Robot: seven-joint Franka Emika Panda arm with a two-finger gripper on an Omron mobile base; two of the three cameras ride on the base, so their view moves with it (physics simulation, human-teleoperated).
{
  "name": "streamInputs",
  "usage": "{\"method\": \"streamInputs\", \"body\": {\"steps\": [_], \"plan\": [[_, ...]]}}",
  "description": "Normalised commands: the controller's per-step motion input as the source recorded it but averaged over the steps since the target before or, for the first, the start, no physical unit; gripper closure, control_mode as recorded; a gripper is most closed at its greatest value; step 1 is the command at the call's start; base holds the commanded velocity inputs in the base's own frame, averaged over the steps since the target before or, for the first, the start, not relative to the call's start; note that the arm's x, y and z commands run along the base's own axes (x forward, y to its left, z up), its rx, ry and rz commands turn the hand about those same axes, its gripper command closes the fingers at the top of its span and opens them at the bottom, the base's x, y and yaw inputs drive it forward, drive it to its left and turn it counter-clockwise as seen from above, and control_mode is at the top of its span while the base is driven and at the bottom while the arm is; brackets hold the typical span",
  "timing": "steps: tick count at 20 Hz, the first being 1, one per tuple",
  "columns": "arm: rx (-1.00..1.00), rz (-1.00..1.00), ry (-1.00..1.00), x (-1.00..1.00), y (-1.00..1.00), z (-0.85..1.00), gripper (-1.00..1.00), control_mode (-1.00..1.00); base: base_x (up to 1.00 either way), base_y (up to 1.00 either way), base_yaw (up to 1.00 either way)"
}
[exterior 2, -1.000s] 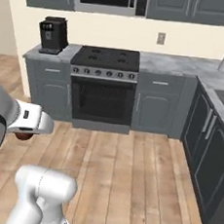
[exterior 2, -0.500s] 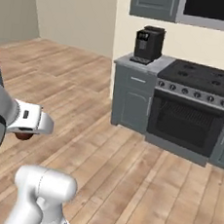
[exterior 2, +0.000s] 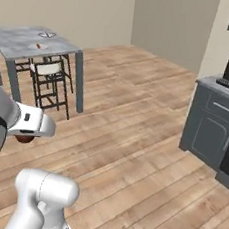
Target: Pick up the pear and tangerine from the fridge and place one fruit on each plate on the dining counter.
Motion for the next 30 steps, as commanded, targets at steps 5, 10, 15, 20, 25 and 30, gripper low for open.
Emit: {"method": "streamInputs", "body": {"steps": [5, 10, 15, 20, 25, 30], "plan": [[0.0, 0.0, 0.0, 0.0, 0.0, 0.0, 1.0, 1.0, 0.63, 0.07, 0.56], [0.0, 0.0, 0.0, 0.0, 0.0, 0.0, 1.0, 1.0, 0.97, -0.1, 0.42], [0.0, 0.0, 0.0, 0.0, 0.0, 0.0, 1.0, 1.0, 1.0, -0.38, 0.37], [0.0, 0.0, 0.0, 0.0, 0.0, 0.0, 1.0, 1.0, 1.0, -0.56, 0.34], [0.0, 0.0, 0.0, 0.0, 0.0, 0.0, 1.0, 1.0, 1.0, -0.67, 0.31], [0.0, 0.0, 0.0, 0.0, 0.0, 0.0, 1.0, 1.0, 0.98, -0.74, 0.31]]}}
